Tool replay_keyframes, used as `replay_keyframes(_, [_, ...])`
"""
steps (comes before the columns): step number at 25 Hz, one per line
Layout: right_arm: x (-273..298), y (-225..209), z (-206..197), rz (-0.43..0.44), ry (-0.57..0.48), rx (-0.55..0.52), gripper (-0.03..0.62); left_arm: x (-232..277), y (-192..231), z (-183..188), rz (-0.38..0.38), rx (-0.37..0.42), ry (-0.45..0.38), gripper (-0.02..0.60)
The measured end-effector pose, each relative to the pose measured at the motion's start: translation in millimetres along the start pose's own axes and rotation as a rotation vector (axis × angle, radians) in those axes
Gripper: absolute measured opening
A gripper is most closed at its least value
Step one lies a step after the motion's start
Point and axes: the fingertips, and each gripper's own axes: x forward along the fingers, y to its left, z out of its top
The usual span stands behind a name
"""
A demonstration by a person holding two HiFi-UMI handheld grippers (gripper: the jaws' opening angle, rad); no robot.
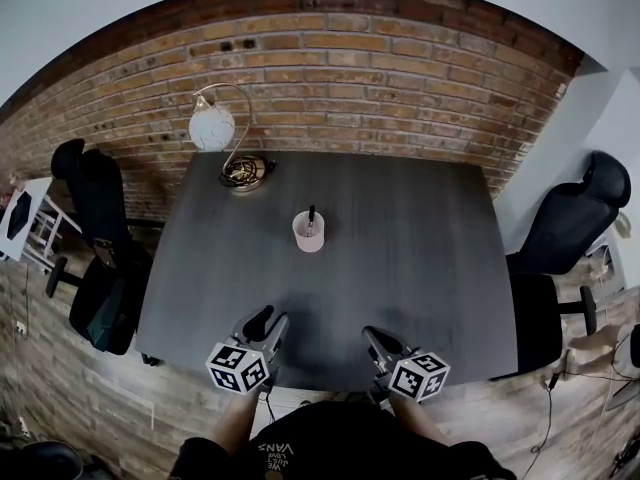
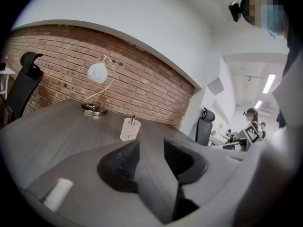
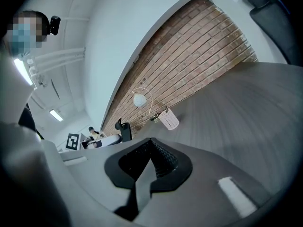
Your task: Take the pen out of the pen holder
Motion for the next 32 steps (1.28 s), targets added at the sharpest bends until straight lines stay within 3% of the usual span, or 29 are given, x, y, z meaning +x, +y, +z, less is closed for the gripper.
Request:
replay_keyframes(21, [9.1,-75.1,35.0,-0.014,0.029,0.052,0.002,125.2,15.5,71.4,0.02,0.18,-0.002,0.173])
replay_keyframes(32, [6.6,-111.9,41.4,-0.042,0.039,0.074,0.002,190.7,40.2,83.4,0.064,0.292,0.056,0.173])
